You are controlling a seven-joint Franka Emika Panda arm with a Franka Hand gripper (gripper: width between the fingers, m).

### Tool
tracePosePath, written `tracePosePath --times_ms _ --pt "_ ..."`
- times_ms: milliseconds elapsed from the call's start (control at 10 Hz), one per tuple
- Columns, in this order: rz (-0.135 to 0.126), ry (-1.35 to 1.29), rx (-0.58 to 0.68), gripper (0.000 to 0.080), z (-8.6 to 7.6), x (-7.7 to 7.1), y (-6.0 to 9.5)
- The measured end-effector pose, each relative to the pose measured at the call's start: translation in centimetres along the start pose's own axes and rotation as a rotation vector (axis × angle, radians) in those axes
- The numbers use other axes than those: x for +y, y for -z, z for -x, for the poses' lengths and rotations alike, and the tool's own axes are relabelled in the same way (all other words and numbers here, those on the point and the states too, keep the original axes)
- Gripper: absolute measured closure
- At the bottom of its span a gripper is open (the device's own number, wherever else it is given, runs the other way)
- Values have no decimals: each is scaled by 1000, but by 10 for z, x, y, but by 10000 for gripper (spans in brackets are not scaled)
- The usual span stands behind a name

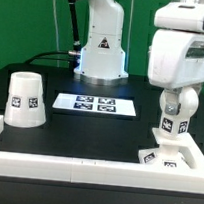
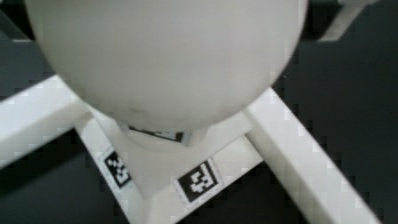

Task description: Assemble lamp

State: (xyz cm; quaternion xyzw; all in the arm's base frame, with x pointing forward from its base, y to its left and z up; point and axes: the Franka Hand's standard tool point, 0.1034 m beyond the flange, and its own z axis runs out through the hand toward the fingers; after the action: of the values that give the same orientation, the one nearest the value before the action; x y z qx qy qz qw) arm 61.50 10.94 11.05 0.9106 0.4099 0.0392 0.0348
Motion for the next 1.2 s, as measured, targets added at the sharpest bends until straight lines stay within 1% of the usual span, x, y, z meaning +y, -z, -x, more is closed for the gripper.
tracePosePath --times_ms 300,400,900,1200 --pt "2 -358 1 222 -1 3 2" --pt "2 -390 1 222 0 4 2" --pt "7 -729 -2 222 5 8 1" --pt "-1 -1035 -7 222 11 9 -1"
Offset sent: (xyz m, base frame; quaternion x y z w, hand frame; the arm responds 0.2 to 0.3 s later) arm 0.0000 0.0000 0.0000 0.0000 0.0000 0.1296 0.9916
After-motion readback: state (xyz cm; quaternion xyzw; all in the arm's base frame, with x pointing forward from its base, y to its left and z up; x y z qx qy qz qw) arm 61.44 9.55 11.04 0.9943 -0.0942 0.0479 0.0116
